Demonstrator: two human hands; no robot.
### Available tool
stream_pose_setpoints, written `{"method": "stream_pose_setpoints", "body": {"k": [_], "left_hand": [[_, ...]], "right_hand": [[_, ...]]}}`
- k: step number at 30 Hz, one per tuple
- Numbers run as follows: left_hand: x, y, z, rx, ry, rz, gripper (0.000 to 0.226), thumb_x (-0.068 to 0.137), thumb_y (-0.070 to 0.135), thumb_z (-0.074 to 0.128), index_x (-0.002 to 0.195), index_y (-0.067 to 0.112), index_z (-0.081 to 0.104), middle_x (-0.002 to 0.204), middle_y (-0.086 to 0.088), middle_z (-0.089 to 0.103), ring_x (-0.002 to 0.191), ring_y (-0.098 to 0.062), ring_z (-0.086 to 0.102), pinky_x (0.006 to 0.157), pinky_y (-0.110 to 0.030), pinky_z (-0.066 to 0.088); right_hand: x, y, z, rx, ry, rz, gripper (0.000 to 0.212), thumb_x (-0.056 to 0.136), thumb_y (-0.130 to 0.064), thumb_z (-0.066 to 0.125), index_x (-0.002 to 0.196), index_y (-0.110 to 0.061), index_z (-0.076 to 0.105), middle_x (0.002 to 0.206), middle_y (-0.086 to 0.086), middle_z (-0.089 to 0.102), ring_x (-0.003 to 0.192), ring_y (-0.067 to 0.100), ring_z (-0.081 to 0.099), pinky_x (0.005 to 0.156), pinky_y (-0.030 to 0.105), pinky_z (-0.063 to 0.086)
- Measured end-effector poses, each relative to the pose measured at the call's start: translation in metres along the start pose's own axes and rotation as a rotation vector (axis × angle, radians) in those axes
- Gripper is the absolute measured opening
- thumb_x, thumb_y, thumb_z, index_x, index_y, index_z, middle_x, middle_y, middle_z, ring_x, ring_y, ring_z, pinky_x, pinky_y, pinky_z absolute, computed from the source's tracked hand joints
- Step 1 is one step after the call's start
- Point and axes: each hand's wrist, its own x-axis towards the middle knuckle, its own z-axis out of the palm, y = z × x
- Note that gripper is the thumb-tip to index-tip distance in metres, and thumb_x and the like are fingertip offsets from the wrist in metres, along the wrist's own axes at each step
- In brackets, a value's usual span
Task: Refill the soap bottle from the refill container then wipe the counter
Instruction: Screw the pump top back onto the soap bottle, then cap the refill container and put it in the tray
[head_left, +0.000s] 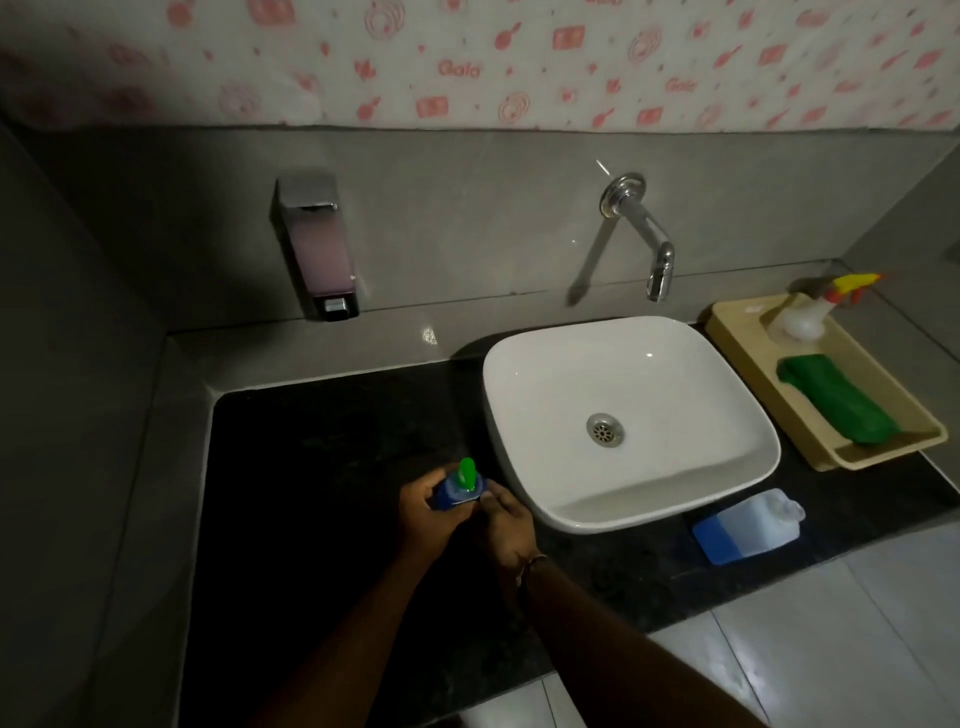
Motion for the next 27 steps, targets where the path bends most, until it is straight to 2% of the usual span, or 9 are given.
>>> {"method": "stream_pose_setpoints", "body": {"k": [10, 13, 16, 18, 20, 22, 23, 24, 27], "left_hand": [[0.001, 0.002, 0.007, 0.013, 0.058, -0.014, 0.050, 0.063, -0.015, 0.088, 0.084, 0.029, 0.076, 0.080, 0.017, 0.078, 0.076, 0.000, 0.074, 0.067, -0.010, 0.055], [-0.002, 0.006, 0.001, 0.016, 0.040, -0.002, 0.063, 0.061, -0.021, 0.086, 0.118, 0.002, 0.071, 0.114, -0.005, 0.073, 0.104, -0.020, 0.070, 0.084, -0.013, 0.055], [-0.024, 0.005, -0.003, 0.066, 0.096, 0.012, 0.091, 0.056, -0.021, 0.089, 0.139, -0.006, 0.055, 0.135, -0.015, 0.061, 0.122, -0.028, 0.060, 0.103, -0.038, 0.050], [-0.055, -0.005, 0.001, 0.077, 0.209, 0.018, 0.082, 0.057, -0.020, 0.089, 0.131, -0.003, 0.060, 0.133, -0.026, 0.063, 0.119, -0.041, 0.063, 0.101, -0.052, 0.052], [-0.093, -0.012, 0.016, 0.160, 0.253, 0.064, 0.068, 0.062, -0.001, 0.092, 0.122, 0.011, 0.063, 0.122, -0.026, 0.067, 0.106, -0.048, 0.066, 0.092, -0.043, 0.054], [-0.125, -0.016, 0.041, 0.215, 0.190, 0.102, 0.060, 0.061, 0.020, 0.087, 0.117, 0.015, 0.066, 0.114, -0.021, 0.070, 0.095, -0.043, 0.067, 0.085, -0.019, 0.051], [-0.136, -0.017, 0.059, 0.225, 0.137, 0.100, 0.060, 0.059, 0.015, 0.089, 0.115, 0.018, 0.067, 0.111, -0.018, 0.071, 0.094, -0.041, 0.068, 0.082, -0.012, 0.050], [-0.146, -0.015, 0.080, 0.236, 0.066, 0.105, 0.063, 0.058, 0.003, 0.092, 0.113, 0.022, 0.068, 0.110, -0.015, 0.071, 0.095, -0.040, 0.068, 0.082, -0.013, 0.051], [-0.163, 0.001, 0.147, 0.233, -0.142, 0.099, 0.073, 0.056, -0.011, 0.092, 0.113, 0.028, 0.067, 0.114, -0.010, 0.071, 0.102, -0.032, 0.069, 0.087, -0.043, 0.059]], "right_hand": [[0.012, 0.007, -0.002, -0.034, -0.012, -0.007, 0.036, 0.105, 0.002, 0.044, 0.140, 0.010, 0.049, 0.138, 0.031, 0.057, 0.131, 0.043, 0.054, 0.116, 0.050, 0.039], [0.013, 0.017, -0.006, 0.027, -0.006, 0.016, 0.035, 0.104, 0.003, 0.046, 0.138, 0.013, 0.050, 0.136, 0.034, 0.057, 0.131, 0.045, 0.053, 0.116, 0.053, 0.038], [0.000, 0.026, -0.028, 0.065, -0.028, 0.048, 0.030, 0.102, 0.005, 0.051, 0.131, 0.013, 0.054, 0.126, 0.034, 0.060, 0.119, 0.043, 0.059, 0.114, 0.052, 0.040], [-0.020, 0.034, -0.058, 0.007, -0.066, 0.040, 0.025, 0.099, 0.009, 0.055, 0.123, 0.014, 0.057, 0.112, 0.029, 0.061, 0.097, 0.032, 0.061, 0.099, 0.043, 0.050], [-0.039, 0.042, -0.102, -0.155, -0.073, -0.012, 0.027, 0.096, 0.010, 0.059, 0.121, 0.019, 0.058, 0.103, 0.022, 0.062, 0.080, 0.019, 0.060, 0.080, 0.026, 0.053], [-0.054, 0.046, -0.150, -0.303, -0.058, -0.029, 0.025, 0.095, 0.005, 0.064, 0.119, 0.013, 0.065, 0.100, 0.016, 0.067, 0.081, 0.015, 0.061, 0.078, 0.022, 0.052], [-0.059, 0.045, -0.176, -0.358, -0.028, -0.025, 0.022, 0.094, 0.001, 0.067, 0.116, 0.007, 0.069, 0.099, 0.013, 0.069, 0.083, 0.014, 0.063, 0.077, 0.021, 0.053], [-0.062, 0.041, -0.202, -0.396, 0.015, -0.015, 0.020, 0.094, -0.003, 0.069, 0.113, 0.001, 0.071, 0.099, 0.010, 0.071, 0.083, 0.013, 0.063, 0.073, 0.020, 0.053], [-0.059, 0.022, -0.274, -0.468, 0.166, -0.026, 0.016, 0.093, -0.009, 0.071, 0.108, -0.009, 0.075, 0.101, 0.006, 0.074, 0.086, 0.013, 0.066, 0.079, 0.021, 0.055]]}}
